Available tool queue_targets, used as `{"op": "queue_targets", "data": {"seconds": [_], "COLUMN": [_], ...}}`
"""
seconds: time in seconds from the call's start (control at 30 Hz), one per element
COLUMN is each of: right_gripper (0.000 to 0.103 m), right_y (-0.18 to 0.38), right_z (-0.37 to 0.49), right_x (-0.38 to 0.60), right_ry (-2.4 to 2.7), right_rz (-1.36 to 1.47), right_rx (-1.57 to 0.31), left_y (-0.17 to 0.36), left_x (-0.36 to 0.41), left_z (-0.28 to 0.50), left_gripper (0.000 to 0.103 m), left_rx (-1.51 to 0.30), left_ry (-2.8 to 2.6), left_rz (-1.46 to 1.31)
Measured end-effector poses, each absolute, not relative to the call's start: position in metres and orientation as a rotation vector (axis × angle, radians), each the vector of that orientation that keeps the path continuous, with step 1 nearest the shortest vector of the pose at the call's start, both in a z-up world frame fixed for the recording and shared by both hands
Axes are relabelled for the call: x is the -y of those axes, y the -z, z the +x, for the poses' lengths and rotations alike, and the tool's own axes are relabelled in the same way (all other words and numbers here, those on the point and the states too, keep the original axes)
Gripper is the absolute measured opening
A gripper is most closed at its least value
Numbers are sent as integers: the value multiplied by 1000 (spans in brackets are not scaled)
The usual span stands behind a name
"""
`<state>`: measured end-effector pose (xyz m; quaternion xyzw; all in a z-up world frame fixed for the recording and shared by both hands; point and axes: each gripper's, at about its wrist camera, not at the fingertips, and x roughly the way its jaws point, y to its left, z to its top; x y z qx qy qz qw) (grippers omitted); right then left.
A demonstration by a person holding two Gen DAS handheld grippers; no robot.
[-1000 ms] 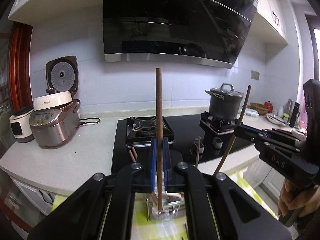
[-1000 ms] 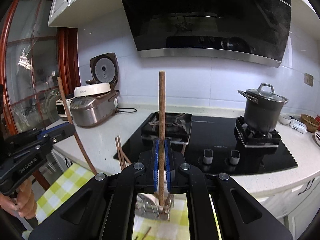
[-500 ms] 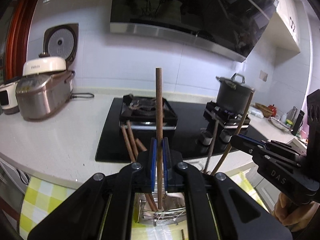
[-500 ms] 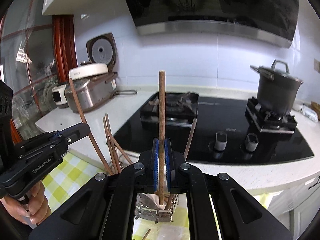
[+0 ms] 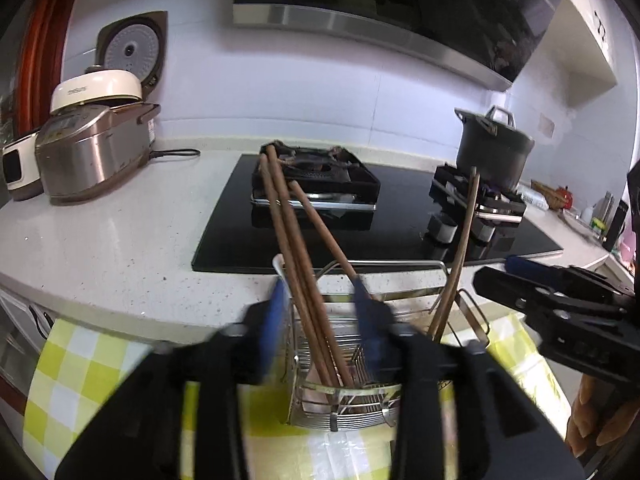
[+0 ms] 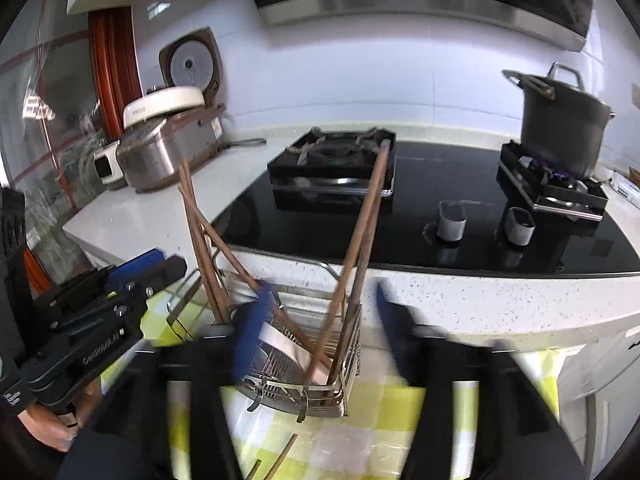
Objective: Organize utensils
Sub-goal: 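Lower both chopsticks into the rack and open both tools, then move both tools back down over the last two chopsticks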
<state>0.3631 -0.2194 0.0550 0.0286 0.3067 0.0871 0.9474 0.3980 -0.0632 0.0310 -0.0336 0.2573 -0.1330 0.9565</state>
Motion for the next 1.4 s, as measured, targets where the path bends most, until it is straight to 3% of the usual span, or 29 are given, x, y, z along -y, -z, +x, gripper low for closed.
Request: {"op": "queue_targets", "data": {"seconds": [0.1,0.17,0.27,0.37,0.73,1.23,1.4], "right_gripper": [59,59,59,61,62,61,56], "right_y": [-65,-70,-70,-52,76,105,109], "right_z": [350,337,312,280,215,224,230], "right_x": [225,230,236,240,206,166,161], "right_ry": [-170,-162,-159,-143,-52,4,30], "right_rz": [65,77,114,176,236,162,126], "right_rx": [-608,-598,-584,-583,-784,-881,-919], "left_y": [-39,-45,-47,-35,62,98,99], "left_x": [54,47,28,9,3,3,1], "left_z": [384,369,342,311,252,228,230], "left_gripper": [46,63,80,89,90,90,90], "left_rx": [-494,-470,-435,-415,-621,-696,-709], "left_ry": [252,219,161,92,60,67,81], "left_rz": [-59,-43,-65,-94,-29,59,41]}}
